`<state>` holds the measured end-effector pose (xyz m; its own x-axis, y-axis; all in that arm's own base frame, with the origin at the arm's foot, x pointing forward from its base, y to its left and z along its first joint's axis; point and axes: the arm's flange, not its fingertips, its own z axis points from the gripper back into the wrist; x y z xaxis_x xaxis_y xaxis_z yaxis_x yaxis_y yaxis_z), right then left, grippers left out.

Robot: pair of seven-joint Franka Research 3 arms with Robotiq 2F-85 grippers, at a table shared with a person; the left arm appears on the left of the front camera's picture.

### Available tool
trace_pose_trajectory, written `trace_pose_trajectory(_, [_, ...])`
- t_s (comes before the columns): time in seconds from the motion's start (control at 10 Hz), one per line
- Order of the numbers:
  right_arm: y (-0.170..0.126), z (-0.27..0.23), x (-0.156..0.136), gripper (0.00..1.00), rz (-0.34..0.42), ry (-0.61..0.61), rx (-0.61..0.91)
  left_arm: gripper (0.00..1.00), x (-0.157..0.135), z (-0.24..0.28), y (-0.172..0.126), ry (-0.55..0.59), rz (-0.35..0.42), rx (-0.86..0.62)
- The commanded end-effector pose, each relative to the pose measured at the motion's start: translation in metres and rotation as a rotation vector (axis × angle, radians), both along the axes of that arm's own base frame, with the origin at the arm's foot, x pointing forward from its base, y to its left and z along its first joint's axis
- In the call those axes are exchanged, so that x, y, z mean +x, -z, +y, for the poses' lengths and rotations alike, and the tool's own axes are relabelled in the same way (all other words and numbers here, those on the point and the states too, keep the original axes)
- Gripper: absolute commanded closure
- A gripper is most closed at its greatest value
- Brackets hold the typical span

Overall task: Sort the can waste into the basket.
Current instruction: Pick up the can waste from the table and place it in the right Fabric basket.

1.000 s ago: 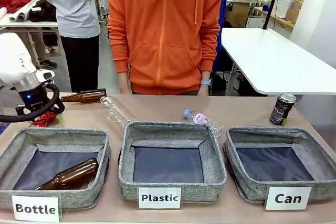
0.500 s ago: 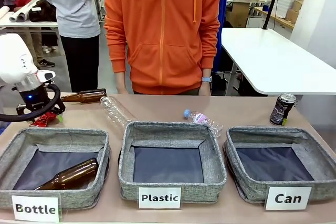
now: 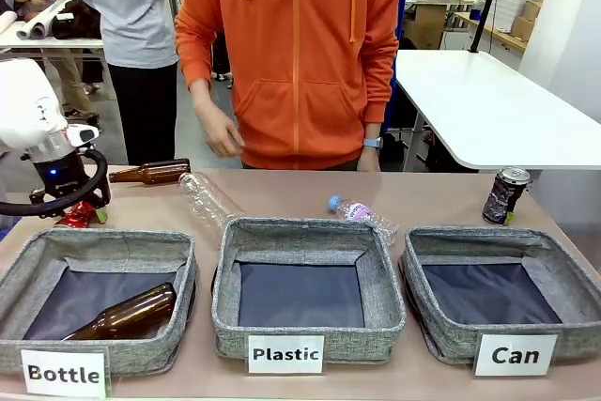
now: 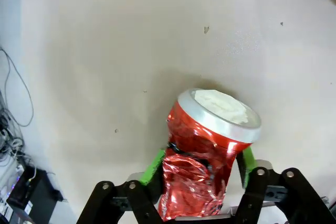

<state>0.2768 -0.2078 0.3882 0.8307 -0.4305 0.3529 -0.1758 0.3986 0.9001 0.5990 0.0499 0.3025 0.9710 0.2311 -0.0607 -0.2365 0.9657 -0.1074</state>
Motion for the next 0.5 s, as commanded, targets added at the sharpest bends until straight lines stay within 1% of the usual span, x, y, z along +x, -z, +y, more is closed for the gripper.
trace_pose_trajectory(0.0, [-0.001,-0.002,0.003,0.0,-0.04,0.006,0.01,1.0,0.0,-0.003,-0.001,-0.024,-0.01,0.015])
trace_pose_trajectory(0.1, [-0.001,-0.002,0.003,0.0,-0.04,0.006,0.01,1.0,0.001,-0.003,-0.003,-0.029,-0.009,0.017])
trace_pose_trajectory(0.4, [-0.001,-0.002,0.003,0.0,-0.04,0.006,0.01,1.0,-0.007,0.014,-0.028,-0.064,-0.068,-0.021])
